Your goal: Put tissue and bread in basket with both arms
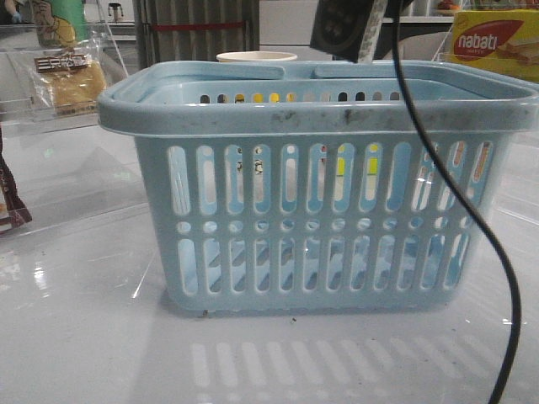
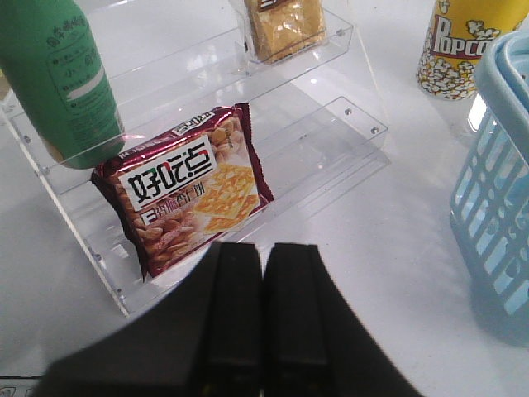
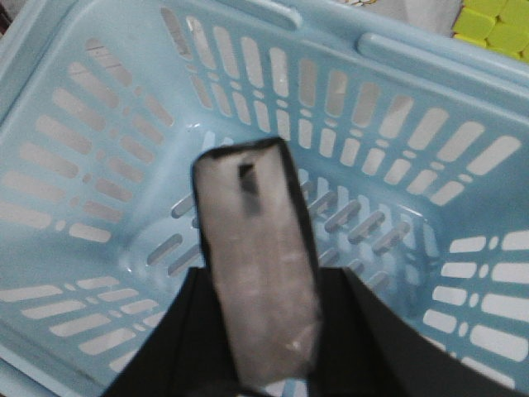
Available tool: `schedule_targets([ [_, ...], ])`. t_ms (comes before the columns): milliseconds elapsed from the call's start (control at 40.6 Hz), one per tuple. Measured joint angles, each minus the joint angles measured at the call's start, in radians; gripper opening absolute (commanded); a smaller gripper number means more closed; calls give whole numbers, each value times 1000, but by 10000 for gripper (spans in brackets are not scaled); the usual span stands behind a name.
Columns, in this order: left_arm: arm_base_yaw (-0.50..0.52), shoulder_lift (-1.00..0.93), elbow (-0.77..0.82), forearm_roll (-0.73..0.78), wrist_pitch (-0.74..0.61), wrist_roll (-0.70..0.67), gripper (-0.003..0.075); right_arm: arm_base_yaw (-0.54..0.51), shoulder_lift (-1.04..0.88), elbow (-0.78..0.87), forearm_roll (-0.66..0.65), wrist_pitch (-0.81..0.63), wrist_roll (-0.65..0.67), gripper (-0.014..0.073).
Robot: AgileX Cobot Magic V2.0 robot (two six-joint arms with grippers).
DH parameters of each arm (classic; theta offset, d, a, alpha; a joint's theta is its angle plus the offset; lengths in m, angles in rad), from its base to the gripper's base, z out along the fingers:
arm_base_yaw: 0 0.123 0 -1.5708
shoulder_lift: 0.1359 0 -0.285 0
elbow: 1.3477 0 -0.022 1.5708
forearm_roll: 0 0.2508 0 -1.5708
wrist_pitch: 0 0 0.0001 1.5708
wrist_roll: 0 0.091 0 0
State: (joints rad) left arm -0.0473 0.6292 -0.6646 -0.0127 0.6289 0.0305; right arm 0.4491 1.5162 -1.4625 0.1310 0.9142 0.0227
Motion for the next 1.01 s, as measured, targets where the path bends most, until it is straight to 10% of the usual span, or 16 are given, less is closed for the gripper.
schedule_targets([
  [221,0,0,0,0,0,0,92,2,48,19,0,-23,0,573],
  [517,0,0,0,0,0,0,92,4,11,35,-22,-41,-37,520],
  [1009,0,0,0,0,0,0,92,17,-596,481,-33,-142,-80,485],
])
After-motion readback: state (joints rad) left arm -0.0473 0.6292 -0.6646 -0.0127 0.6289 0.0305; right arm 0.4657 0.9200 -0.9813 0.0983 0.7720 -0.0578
